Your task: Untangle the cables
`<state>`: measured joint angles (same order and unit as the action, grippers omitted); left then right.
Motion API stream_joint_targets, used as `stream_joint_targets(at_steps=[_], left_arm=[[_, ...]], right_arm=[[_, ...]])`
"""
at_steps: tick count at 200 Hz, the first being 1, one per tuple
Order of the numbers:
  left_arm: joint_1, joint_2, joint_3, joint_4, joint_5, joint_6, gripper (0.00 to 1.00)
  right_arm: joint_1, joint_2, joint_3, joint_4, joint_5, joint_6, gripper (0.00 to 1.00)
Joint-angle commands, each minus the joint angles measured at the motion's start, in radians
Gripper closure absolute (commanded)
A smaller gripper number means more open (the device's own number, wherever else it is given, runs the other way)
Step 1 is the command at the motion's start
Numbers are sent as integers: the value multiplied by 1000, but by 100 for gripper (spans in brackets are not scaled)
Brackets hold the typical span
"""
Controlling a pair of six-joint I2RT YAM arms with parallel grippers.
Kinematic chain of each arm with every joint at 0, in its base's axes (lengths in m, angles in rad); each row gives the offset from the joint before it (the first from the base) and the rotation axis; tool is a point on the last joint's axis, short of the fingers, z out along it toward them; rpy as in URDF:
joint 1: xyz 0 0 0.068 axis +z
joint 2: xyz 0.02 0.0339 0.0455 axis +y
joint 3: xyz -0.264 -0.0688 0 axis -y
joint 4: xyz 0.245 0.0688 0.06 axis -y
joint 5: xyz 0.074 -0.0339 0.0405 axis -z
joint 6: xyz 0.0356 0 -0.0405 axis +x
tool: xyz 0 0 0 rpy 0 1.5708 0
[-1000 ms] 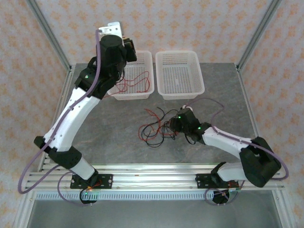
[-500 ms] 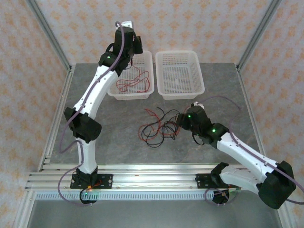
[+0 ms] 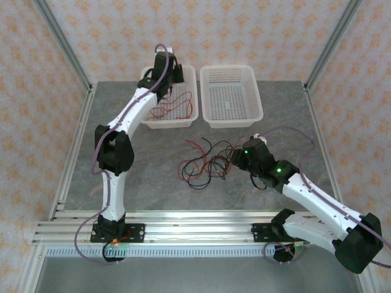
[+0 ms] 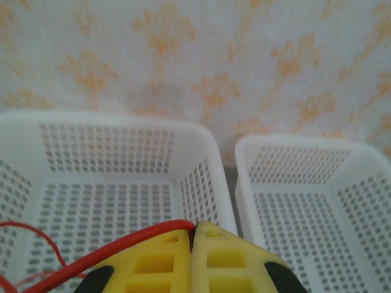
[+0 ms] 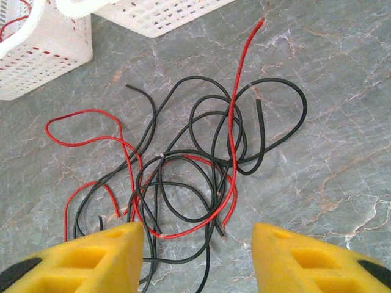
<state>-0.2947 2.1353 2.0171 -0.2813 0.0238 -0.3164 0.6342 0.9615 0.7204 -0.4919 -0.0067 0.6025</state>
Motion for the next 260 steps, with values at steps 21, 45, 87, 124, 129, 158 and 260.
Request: stream_joint_targets(at_steps=[21, 45, 87, 124, 129, 158, 260], left_arm=[[0, -17, -189, 139, 48, -78, 100], [-1, -15, -253, 140, 45, -116, 91], [-25, -58, -311, 106, -24, -119, 49], [-68, -65, -198, -41, -108, -35, 30], [-73, -70, -182, -59, -117, -24, 27], [-109, -126, -139, -104, -164, 32, 1], [-141, -505, -417, 27, -30, 41, 1]], right_arm=[[7, -21, 10, -39, 16, 19, 52], [8, -16, -2, -33, 3, 27, 52], [35, 25, -4, -24, -15, 41, 53], [93, 93, -1, -4, -12, 61, 53], [99, 104, 1, -1, -10, 62, 53], [113, 167, 7, 30, 9, 62, 53], [59, 472, 136, 162, 175, -31, 68]])
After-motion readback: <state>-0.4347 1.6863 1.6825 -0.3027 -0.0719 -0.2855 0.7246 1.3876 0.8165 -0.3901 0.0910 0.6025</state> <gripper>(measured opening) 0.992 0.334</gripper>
